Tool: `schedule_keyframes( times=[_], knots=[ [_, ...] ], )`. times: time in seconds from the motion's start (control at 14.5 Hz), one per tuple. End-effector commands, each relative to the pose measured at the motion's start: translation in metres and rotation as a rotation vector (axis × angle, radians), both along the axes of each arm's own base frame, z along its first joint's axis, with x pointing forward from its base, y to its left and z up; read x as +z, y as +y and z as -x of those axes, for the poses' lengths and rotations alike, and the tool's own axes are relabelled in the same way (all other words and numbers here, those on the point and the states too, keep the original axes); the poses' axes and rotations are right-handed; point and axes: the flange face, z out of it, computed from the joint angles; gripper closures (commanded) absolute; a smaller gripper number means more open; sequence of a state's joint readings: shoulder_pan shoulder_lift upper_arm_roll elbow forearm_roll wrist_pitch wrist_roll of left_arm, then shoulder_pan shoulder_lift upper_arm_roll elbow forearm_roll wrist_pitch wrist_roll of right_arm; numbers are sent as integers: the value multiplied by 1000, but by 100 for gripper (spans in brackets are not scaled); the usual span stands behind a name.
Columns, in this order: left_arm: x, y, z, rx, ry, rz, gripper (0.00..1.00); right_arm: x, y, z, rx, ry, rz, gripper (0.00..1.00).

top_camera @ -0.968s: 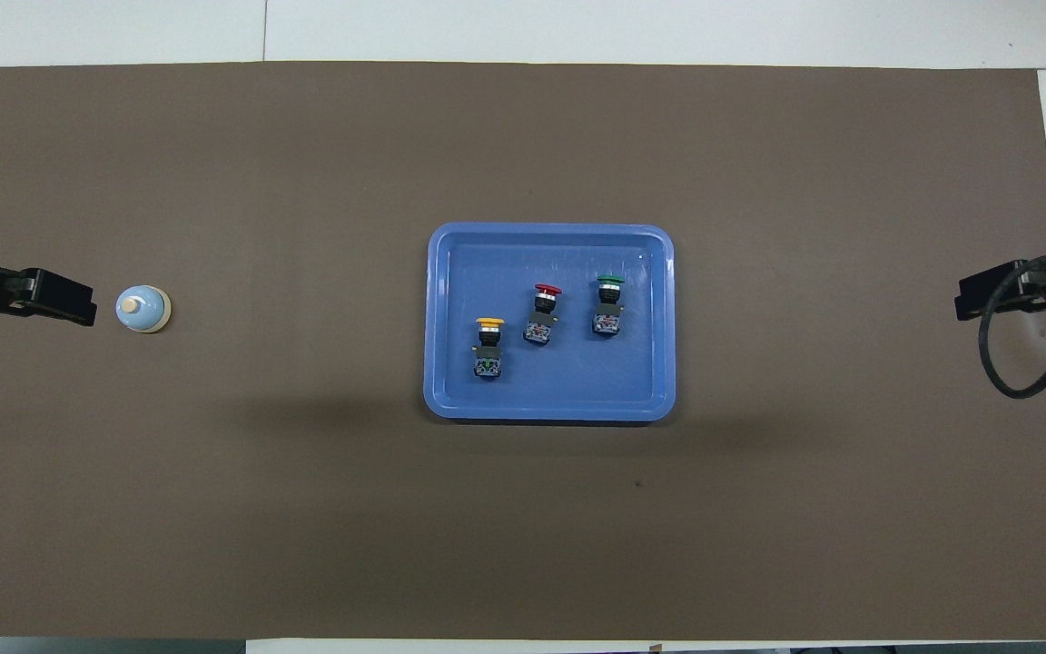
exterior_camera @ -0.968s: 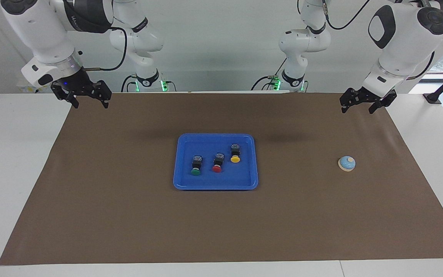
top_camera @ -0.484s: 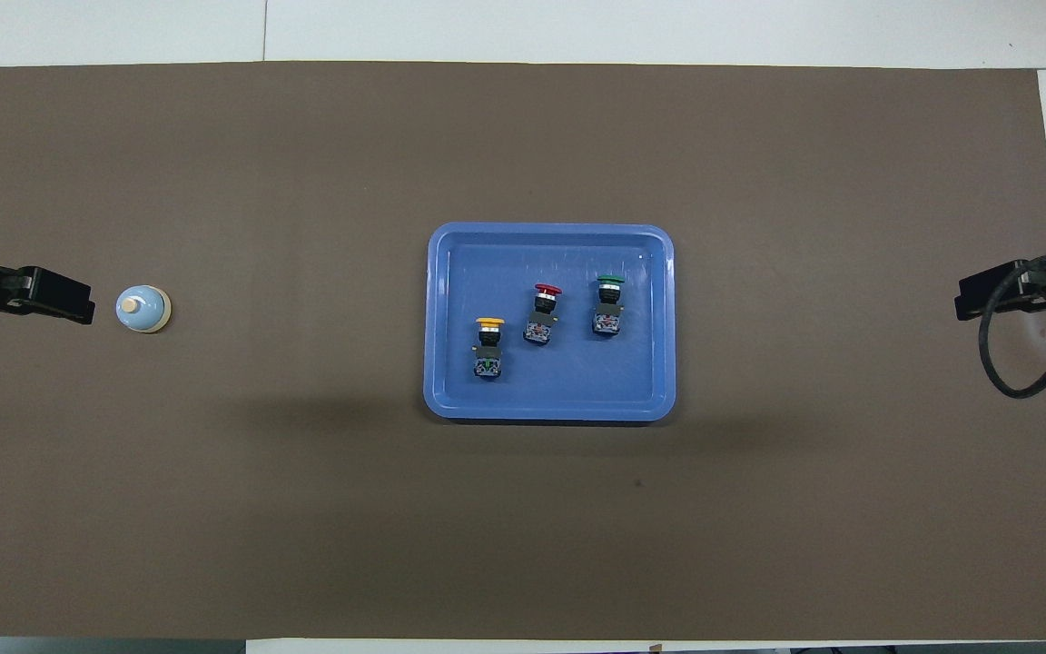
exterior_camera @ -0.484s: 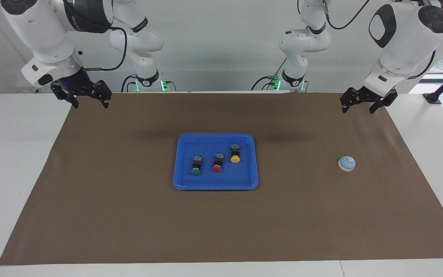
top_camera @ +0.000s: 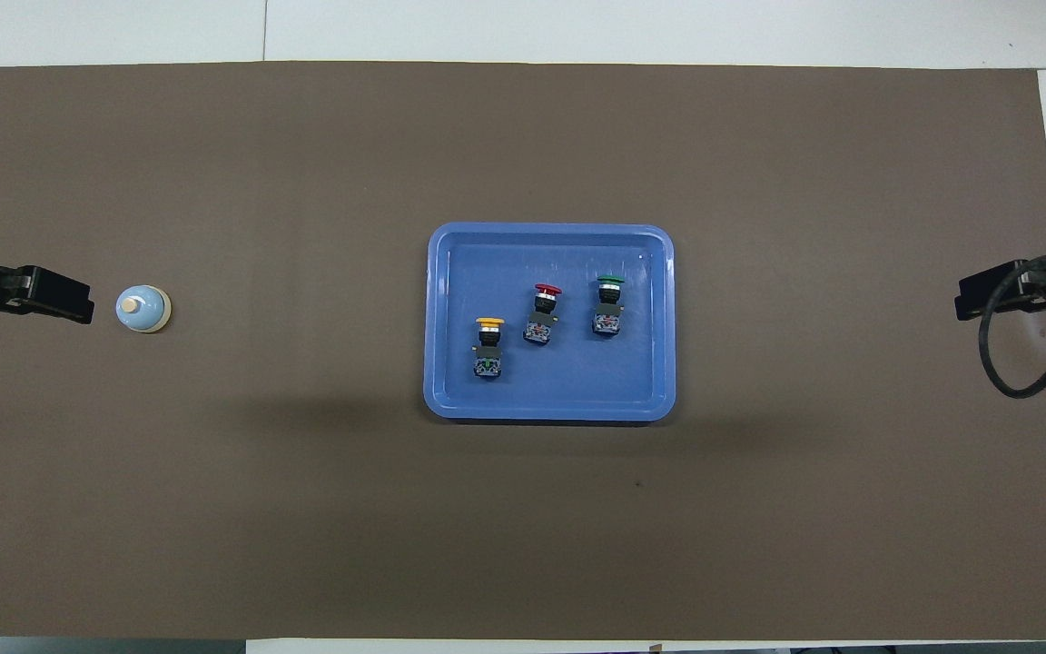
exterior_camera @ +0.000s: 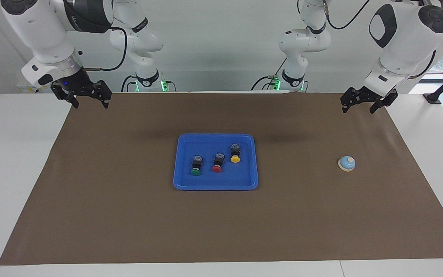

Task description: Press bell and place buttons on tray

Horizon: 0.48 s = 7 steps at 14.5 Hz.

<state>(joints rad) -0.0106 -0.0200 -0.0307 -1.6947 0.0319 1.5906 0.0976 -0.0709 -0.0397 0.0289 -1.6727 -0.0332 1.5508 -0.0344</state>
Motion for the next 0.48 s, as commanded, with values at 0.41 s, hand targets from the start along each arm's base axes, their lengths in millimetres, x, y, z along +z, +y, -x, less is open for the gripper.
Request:
schedule_keyframes(
  times=[0.41],
  knots=[
    [4, -2, -2, 45, -6, -8, 0, 2, -2, 4, 20, -1, 7, 0]
  ],
)
